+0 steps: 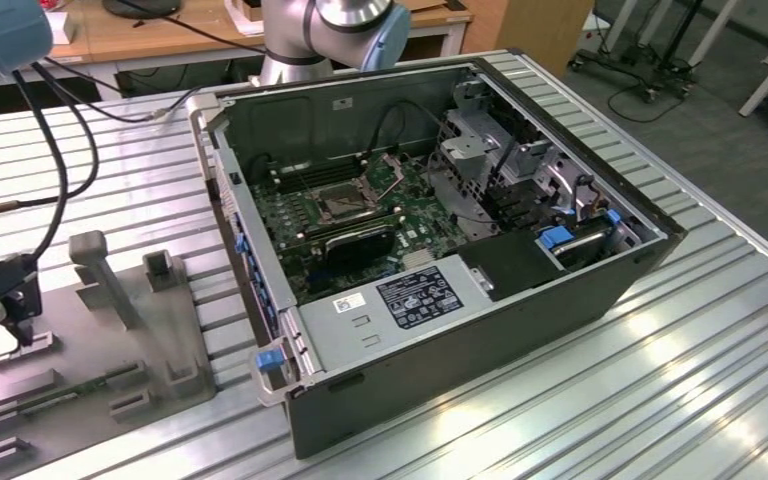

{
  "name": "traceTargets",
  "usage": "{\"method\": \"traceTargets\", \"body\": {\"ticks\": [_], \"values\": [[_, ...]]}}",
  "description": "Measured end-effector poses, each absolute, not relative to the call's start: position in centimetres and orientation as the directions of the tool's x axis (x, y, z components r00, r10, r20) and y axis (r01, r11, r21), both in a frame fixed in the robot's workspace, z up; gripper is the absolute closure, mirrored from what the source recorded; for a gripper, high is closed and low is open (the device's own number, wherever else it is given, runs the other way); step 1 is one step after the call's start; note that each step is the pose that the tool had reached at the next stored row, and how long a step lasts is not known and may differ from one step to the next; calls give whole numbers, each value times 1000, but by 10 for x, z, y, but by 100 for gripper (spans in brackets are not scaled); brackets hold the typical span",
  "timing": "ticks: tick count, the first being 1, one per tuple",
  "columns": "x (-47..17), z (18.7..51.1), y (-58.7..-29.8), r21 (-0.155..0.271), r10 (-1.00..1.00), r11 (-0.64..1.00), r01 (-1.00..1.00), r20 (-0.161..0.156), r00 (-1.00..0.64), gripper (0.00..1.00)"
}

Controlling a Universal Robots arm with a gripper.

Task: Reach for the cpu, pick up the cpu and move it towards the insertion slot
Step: 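Pick up the cpu and move it towards the insertion slot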

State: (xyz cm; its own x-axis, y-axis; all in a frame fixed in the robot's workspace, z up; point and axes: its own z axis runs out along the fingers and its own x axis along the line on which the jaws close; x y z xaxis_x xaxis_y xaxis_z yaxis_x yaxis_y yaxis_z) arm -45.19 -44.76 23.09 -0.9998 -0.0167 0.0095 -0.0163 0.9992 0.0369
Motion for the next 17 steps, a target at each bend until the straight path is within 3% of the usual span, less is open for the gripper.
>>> {"method": "traceTargets", "body": {"ticks": [17], "values": [[-452, 235, -448, 37, -17, 999, -16, 9, -1000, 45]]}}
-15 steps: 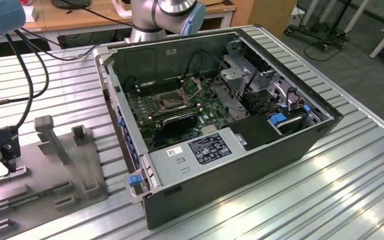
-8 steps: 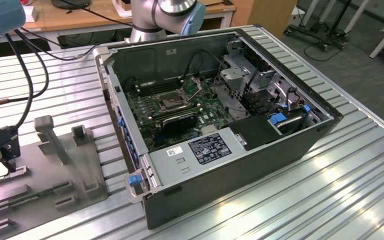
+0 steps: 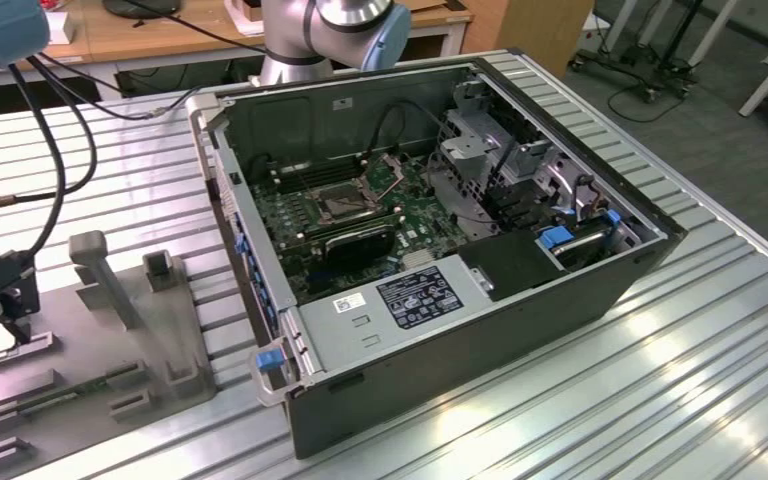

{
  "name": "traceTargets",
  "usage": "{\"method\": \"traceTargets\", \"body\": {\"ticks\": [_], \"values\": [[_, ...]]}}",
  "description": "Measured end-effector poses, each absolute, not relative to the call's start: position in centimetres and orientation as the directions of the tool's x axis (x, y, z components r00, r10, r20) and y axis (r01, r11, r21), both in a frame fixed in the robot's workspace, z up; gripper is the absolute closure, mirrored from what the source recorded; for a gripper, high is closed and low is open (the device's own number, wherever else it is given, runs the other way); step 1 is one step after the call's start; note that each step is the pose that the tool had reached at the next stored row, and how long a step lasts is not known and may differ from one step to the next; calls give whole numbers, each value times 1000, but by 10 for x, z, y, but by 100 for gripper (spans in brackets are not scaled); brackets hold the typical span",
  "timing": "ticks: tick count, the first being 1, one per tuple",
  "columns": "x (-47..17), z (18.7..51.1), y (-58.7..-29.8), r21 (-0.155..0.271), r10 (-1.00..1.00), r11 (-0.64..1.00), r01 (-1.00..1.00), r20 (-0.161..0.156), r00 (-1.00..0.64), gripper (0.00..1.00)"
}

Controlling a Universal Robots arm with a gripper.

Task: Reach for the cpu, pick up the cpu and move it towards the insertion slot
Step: 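Pick up the cpu and move it towards the insertion slot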

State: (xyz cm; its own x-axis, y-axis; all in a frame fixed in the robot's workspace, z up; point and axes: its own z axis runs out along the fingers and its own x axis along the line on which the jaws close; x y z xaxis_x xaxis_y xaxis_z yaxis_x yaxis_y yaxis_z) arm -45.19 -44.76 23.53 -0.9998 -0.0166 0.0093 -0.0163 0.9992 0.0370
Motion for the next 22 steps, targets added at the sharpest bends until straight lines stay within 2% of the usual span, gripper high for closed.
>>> {"method": "traceTargets", "body": {"ticks": [22], "values": [[-452, 241, -448, 37, -17, 999, -16, 10, -1000, 45]]}}
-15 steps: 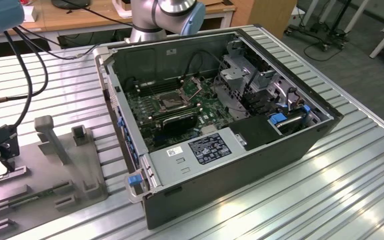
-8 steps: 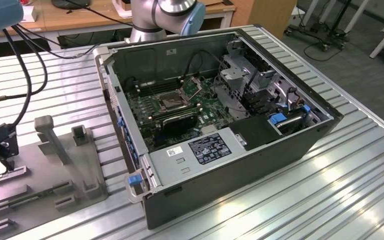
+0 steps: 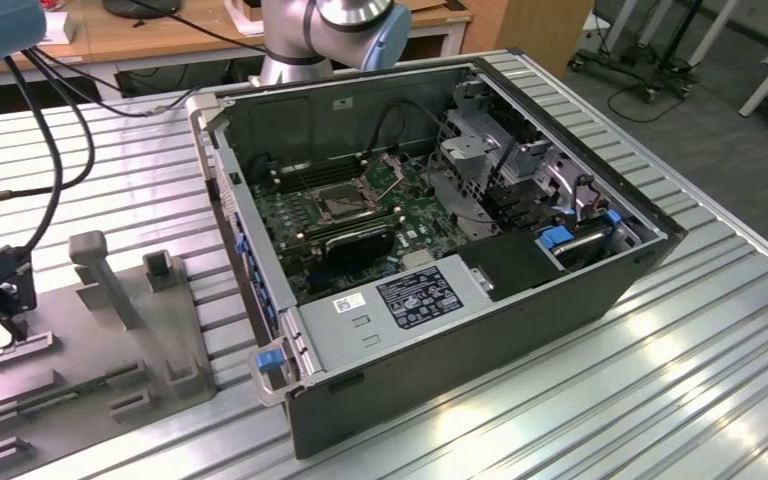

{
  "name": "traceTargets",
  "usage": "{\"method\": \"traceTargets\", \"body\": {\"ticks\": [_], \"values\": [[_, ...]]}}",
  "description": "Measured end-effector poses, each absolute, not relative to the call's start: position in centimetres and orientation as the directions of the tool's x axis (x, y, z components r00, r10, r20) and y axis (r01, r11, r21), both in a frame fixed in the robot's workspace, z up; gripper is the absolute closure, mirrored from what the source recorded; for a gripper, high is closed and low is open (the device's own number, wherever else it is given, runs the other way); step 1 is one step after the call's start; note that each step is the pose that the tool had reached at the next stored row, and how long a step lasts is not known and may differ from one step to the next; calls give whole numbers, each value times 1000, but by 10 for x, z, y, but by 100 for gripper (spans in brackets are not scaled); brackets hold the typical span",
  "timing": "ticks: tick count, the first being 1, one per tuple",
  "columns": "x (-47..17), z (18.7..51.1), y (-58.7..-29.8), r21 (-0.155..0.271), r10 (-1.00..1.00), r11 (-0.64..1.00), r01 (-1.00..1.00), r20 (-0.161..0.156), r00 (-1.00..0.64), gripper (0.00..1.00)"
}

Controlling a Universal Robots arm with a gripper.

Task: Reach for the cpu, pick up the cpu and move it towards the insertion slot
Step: 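Pick up the cpu and move it towards the insertion slot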

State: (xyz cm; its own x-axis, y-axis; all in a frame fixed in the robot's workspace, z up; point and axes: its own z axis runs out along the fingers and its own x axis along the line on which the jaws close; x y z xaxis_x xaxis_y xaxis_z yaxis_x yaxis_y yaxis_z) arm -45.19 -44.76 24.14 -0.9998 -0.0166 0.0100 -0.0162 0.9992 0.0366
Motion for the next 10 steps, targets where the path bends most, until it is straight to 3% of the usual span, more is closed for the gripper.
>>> {"method": "traceTargets", "body": {"ticks": [10], "values": [[-452, 244, -448, 37, -17, 999, -16, 9, -1000, 45]]}}
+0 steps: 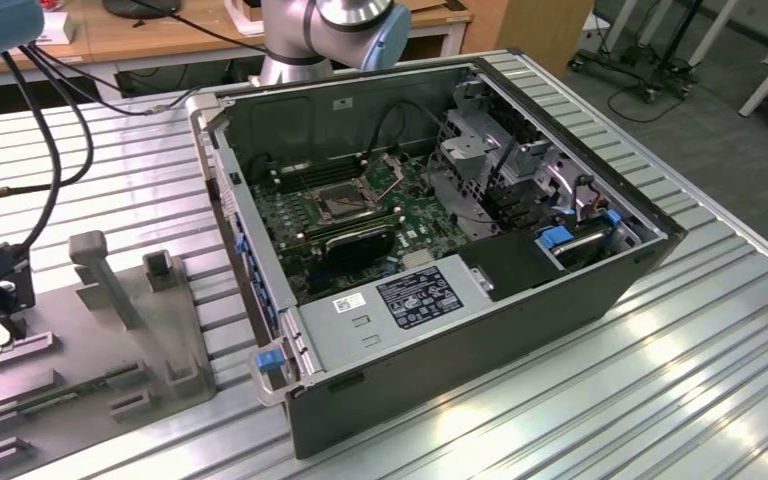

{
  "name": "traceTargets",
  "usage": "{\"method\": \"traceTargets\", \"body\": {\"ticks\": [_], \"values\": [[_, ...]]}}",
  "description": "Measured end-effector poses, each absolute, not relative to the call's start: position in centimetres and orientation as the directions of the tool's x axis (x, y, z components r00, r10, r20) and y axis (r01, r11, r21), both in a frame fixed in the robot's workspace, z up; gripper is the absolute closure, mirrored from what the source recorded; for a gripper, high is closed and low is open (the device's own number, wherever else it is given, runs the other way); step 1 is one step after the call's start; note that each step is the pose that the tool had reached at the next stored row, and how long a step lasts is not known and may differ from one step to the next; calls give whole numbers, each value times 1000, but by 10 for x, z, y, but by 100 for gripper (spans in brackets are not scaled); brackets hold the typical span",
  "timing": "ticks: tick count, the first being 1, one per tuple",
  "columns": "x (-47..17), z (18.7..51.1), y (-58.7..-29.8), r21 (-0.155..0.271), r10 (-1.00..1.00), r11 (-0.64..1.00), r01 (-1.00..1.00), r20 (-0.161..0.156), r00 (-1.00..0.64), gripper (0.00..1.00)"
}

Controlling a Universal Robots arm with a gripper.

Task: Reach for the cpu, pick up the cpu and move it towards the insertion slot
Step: 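Pick up the cpu and move it towards the insertion slot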

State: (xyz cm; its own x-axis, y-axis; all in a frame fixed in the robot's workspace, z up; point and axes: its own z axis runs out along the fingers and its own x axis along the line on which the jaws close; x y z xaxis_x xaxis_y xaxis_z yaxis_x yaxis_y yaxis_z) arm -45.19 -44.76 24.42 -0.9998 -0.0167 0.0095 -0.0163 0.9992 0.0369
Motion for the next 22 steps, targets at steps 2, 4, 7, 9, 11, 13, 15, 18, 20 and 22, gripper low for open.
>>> {"method": "traceTargets", "body": {"ticks": [2, 4, 7, 9, 11, 13, 15, 18, 20, 22], "values": [[-452, 244, -448, 37, -17, 999, -16, 10, -1000, 45], [-452, 244, -448, 37, -17, 999, -16, 9, -1000, 45], [-452, 246, -448, 37, -17, 999, -16, 10, -1000, 45], [-452, 248, -448, 37, -17, 999, -16, 10, -1000, 45], [-452, 250, -448, 37, -17, 999, -16, 9, -1000, 45], [-452, 250, -448, 37, -17, 999, -16, 9, -1000, 45], [-452, 250, -448, 37, -17, 999, -16, 10, -1000, 45], [-452, 250, -448, 37, -17, 999, -16, 9, -1000, 45], [-452, 251, -448, 37, -17, 999, -16, 10, -1000, 45], [-452, 252, -448, 37, -17, 999, -16, 10, -1000, 45]]}}
